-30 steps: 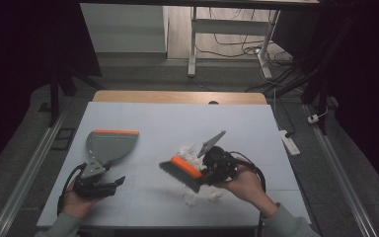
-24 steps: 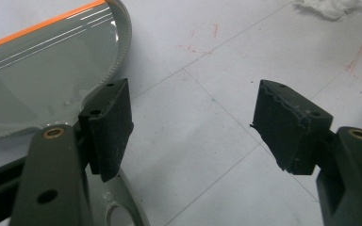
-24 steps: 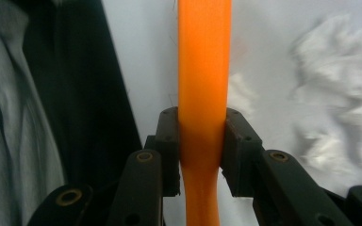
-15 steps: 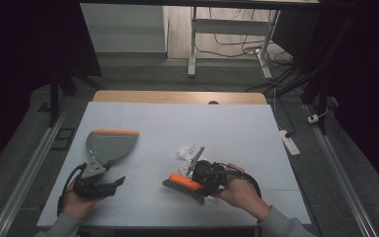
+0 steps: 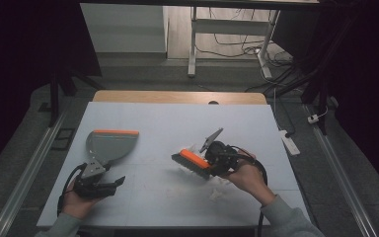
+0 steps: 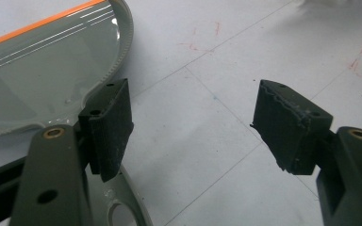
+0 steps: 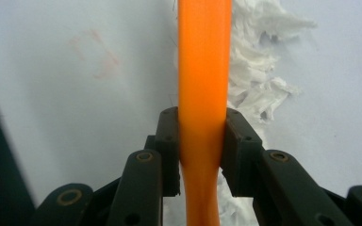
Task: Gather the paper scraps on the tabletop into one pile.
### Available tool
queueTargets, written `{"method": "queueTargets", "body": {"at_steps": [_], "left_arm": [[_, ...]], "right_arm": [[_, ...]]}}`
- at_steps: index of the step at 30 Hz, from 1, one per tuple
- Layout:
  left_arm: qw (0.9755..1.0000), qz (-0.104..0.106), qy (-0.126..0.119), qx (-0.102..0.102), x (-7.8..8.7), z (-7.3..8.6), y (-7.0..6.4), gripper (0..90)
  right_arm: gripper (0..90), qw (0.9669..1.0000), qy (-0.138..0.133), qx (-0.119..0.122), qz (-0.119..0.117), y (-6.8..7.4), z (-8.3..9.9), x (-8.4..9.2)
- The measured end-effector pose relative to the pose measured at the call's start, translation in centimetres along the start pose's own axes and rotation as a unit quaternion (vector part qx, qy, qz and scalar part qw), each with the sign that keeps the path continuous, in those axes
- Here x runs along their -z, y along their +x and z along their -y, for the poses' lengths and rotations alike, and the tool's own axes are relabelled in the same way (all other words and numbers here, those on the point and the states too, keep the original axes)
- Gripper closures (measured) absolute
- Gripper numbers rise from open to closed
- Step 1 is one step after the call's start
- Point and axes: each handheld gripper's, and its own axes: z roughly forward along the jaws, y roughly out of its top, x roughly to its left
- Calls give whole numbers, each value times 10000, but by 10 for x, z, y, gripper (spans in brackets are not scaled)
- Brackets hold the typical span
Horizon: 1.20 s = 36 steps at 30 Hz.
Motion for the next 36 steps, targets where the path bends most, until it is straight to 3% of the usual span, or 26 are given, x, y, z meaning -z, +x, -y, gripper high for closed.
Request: {"method": "queueTargets", "body": {"at_steps": [4,7,11,16,21,25,30,31,36], "left_arm": [[10000,-6,-4,-8,0,0,0,296],[10000,-3,-8,-21,0,0,-1,295],[10000,-4,-5,-26,0,-1,-2,296],[10000,-2,10,-50,0,-1,-2,296],[10000,-22,14,-51,0,-1,-3,295],[10000,-21,9,-27,0,-1,-2,295],[10000,-18,13,-29,0,-1,-2,295],[10000,-16,7,-25,0,-1,-2,295],[10000,3,13,-28,0,0,-1,296]], "right_arm": [[708,9993,-351,-10,-129,3,15,26],[708,9991,-390,-32,-171,5,31,44],[708,9998,-86,-21,-190,9,52,51],[708,9975,440,397,-389,24,68,37],[708,9927,756,841,-430,38,59,13],[708,9905,761,1116,-274,29,43,3],[708,9921,594,1054,343,6,26,-5],[708,9940,508,902,367,2,23,-6],[708,9973,-41,705,206,-7,20,1]]}}
